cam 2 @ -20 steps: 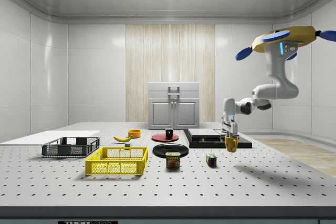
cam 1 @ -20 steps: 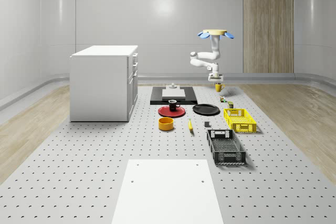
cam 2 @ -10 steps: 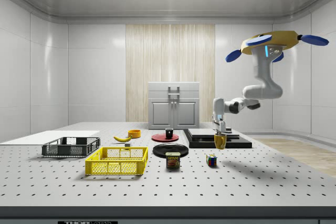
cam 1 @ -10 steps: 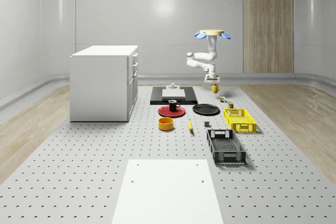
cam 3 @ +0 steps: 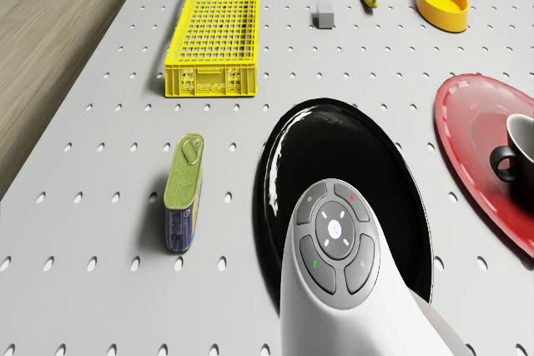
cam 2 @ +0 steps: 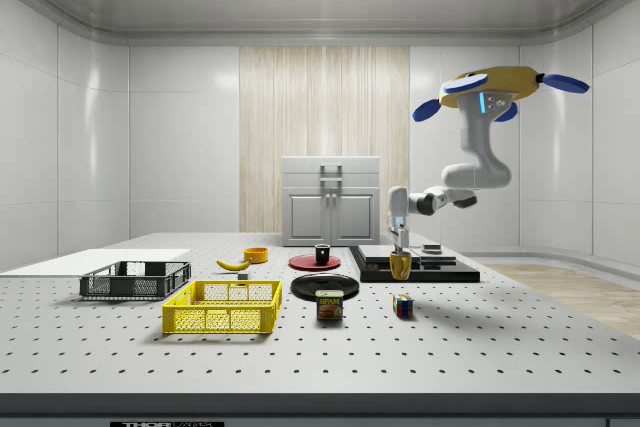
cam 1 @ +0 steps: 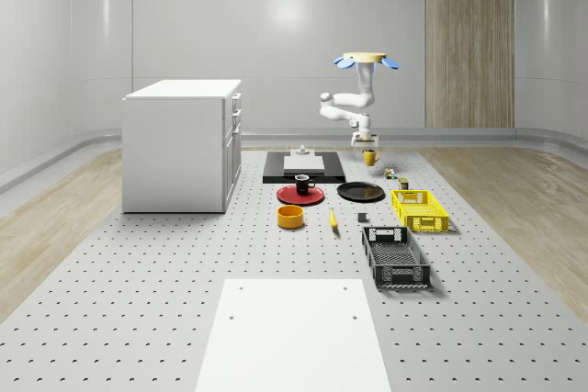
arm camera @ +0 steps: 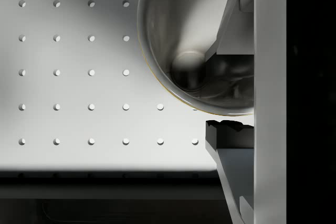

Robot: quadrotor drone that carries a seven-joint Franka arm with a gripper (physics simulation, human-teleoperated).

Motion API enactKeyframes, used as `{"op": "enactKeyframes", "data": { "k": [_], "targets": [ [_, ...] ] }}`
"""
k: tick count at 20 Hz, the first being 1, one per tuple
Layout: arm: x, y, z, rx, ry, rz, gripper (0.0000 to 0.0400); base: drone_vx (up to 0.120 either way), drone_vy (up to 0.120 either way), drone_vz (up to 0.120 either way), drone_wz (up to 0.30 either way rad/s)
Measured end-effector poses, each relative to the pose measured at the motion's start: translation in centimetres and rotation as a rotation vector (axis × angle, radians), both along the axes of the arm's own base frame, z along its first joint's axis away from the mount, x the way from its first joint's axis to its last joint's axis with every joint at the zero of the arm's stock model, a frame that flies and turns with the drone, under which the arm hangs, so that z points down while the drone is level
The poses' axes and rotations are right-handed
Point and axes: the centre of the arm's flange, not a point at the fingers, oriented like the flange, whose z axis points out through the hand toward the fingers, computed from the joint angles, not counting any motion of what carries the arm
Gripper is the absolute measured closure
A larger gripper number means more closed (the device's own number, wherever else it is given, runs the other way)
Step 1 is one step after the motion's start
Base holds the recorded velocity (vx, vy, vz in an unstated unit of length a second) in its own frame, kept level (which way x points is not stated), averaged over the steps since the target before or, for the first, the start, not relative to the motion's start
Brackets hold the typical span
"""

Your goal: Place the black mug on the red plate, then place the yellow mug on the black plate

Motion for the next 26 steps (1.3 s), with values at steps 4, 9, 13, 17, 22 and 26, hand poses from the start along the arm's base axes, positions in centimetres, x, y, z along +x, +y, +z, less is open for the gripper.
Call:
{"op": "enactKeyframes", "data": {
  "k": [4, 9, 13, 17, 22, 26],
  "targets": [
    [0.0, 0.0, 0.0, 0.0, 0.0, 0.0, 0.029, 0.12, -0.12, 0.0, 0.0],
    [0.0, 0.0, 0.0, 0.0, 0.0, 0.0, 0.029, 0.12, -0.12, 0.0, 0.0],
    [0.0, 0.0, 0.0, 0.0, 0.0, 0.0, 0.029, 0.12, -0.12, 0.0, 0.0],
    [0.0, 0.0, 0.0, 0.0, 0.0, 0.0, 0.029, 0.12, -0.12, 0.0, 0.0],
    [0.0, 0.0, 0.0, 0.0, 0.0, 0.0, 0.029, 0.12, -0.024, 0.0, 0.0],
    [0.0, 0.0, 0.0, 0.0, 0.0, 0.0, 0.029, 0.12, 0.0, 0.0, 0.0]
  ]
}}
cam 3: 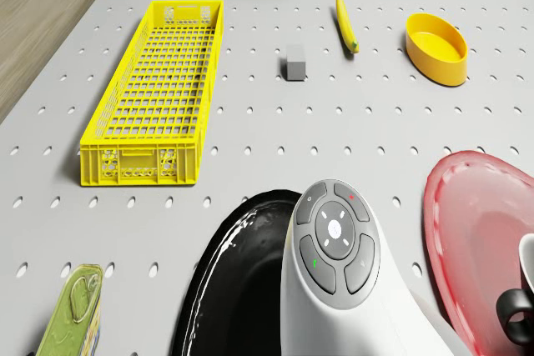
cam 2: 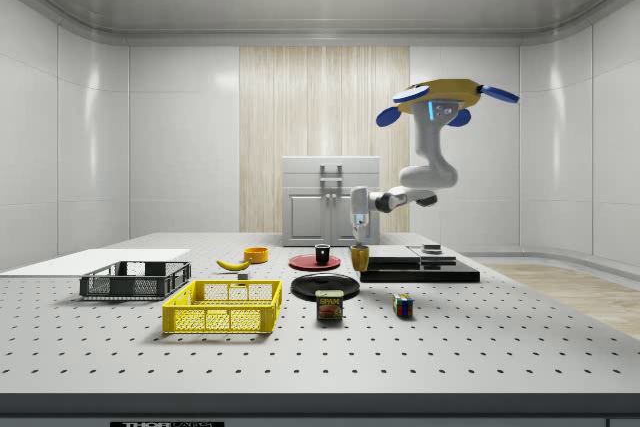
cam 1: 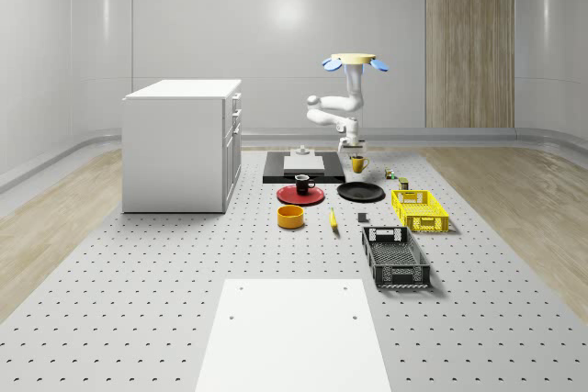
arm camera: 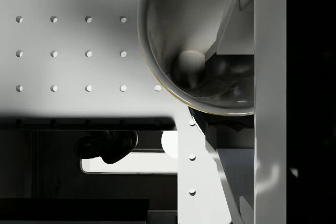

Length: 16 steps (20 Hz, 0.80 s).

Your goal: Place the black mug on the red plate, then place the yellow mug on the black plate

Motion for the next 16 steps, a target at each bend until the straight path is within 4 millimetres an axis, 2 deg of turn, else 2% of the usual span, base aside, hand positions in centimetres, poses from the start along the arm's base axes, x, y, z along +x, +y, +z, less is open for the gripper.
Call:
{"op": "enactKeyframes", "data": {
  "k": [2, 5, 10, 12, 16],
  "targets": [
    [0.0, 0.0, 0.0, 0.0, 0.0, 0.0, 0.029, 0.12, 0.0, -0.04, 0.0],
    [0.0, 0.0, 0.0, 0.0, 0.0, 0.0, 0.029, 0.12, 0.0, -0.12, 0.0],
    [0.0, 0.0, 0.0, 0.0, 0.0, 0.0, 0.029, 0.12, 0.0, 0.0, 0.0],
    [0.0, 0.0, 0.0, 0.0, 0.0, 0.0, 0.029, 0.12, -0.12, 0.0, 0.0],
    [0.0, 0.0, 0.0, 0.0, 0.0, 0.0, 0.029, 0.12, -0.01, 0.0, 0.0]
  ]
}}
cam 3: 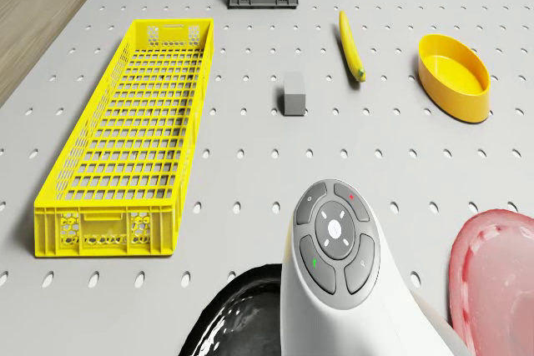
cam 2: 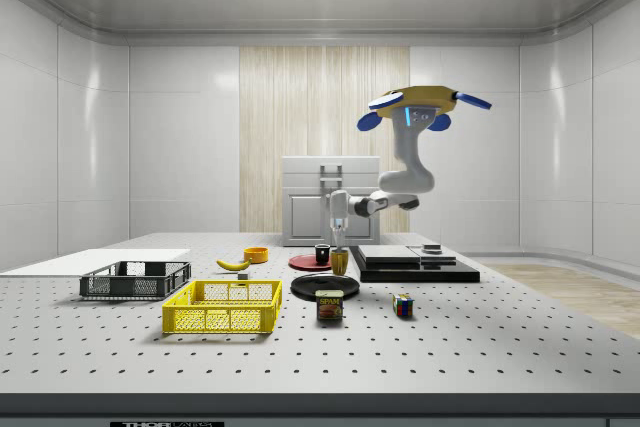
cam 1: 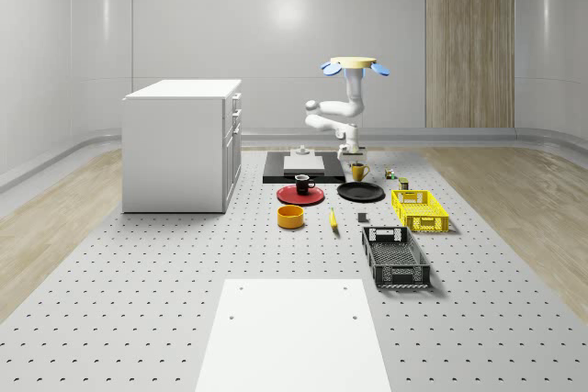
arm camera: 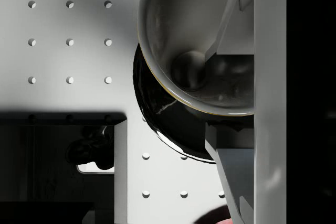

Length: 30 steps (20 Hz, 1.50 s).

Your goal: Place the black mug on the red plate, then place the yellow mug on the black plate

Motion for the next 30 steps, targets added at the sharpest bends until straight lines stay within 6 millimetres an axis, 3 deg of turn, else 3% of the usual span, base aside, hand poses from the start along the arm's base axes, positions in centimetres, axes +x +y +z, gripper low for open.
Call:
{"op": "enactKeyframes", "data": {
  "k": [7, 10, 26, 27, 28, 30],
  "targets": [
    [0.0, 0.0, 0.0, 0.0, 0.0, 0.0, 0.029, 0.12, 0.0, 0.0, 0.0],
    [0.0, 0.0, 0.2, 0.0, 0.0, 0.0, 0.029, 0.0, 0.0, 0.0, 0.0],
    [0.0, 0.0, 5.2, 0.0, 0.0, 0.0, 0.029, 0.0, 0.0, 0.0, 0.0],
    [0.0, 0.0, 5.4, 0.0, 0.0, 0.0, 0.0267, 0.0, 0.0, 0.0, 0.0],
    [0.0, 0.0, 5.6, 0.0, 0.0, 0.0, 0.0208, 0.0, 0.0, 0.0, 0.0],
    [0.0, 0.0, 5.6, 0.0, 0.0, 0.0, 0.0126, 0.0, 0.0, 0.0, 0.0]
  ]
}}
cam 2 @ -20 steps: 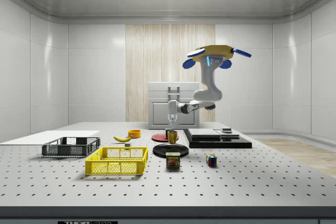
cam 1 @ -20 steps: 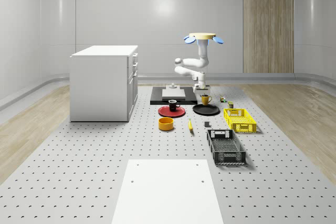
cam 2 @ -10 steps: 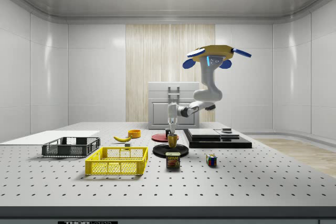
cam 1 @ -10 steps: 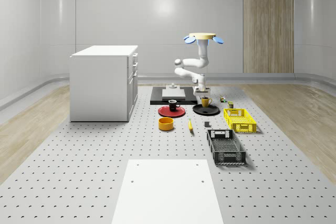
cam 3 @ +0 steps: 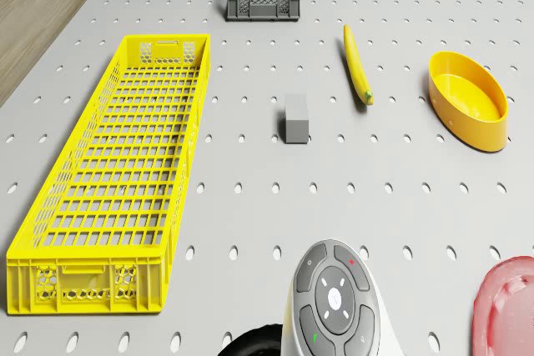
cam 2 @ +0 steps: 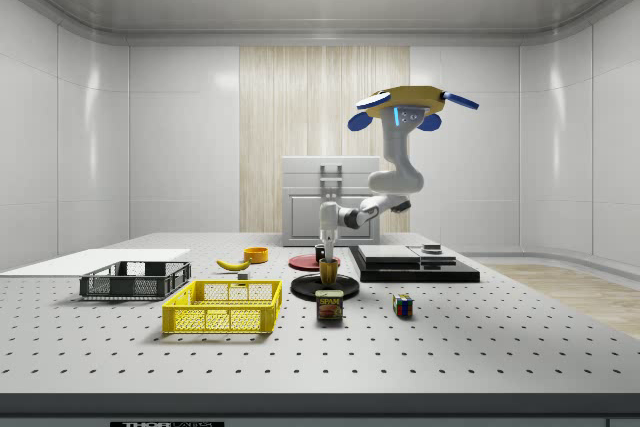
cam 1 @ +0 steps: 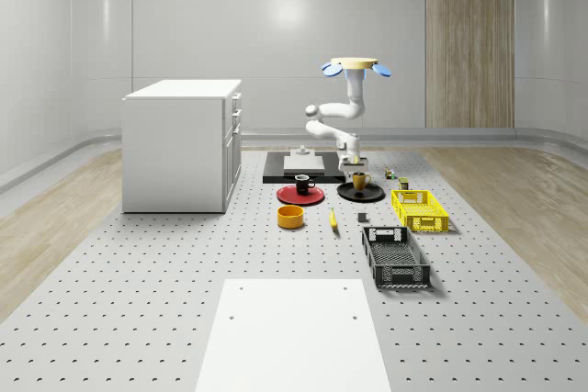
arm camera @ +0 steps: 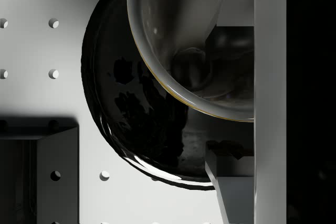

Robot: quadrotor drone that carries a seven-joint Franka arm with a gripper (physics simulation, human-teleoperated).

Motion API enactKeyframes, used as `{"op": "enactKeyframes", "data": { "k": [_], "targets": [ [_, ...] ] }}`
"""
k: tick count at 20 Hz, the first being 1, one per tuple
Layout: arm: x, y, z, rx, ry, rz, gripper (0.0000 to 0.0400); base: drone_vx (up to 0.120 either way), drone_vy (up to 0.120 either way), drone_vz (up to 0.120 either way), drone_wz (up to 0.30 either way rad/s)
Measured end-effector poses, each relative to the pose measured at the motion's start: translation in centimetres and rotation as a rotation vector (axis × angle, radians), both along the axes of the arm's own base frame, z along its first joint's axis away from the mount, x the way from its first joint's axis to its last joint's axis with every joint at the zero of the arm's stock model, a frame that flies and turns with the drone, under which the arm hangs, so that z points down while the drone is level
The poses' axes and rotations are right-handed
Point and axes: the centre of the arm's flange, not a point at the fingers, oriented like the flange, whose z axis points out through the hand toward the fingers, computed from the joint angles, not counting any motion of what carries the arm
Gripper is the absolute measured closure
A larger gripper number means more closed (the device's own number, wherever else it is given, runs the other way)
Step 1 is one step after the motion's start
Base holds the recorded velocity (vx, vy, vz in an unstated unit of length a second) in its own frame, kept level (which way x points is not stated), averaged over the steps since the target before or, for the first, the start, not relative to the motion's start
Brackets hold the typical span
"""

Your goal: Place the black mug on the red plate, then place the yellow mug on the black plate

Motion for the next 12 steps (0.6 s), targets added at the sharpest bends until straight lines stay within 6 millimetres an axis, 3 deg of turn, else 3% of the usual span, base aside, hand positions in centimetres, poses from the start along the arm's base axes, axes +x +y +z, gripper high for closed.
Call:
{"op": "enactKeyframes", "data": {
  "k": [2, 5, 12],
  "targets": [
    [0.0, 0.0, -0.4, 0.0, 0.0, 0.0, 0.0077, 0.0, 0.0, 0.0, 0.0],
    [0.0, 0.0, -1.4, 0.0, 0.0, 0.0, 0.0036, 0.0, 0.0, 0.0, 0.0],
    [0.0, 0.0, -3.6, 0.0, 0.0, 0.0, 0.0006, 0.0, 0.0, 0.0, 0.0]
  ]
}}
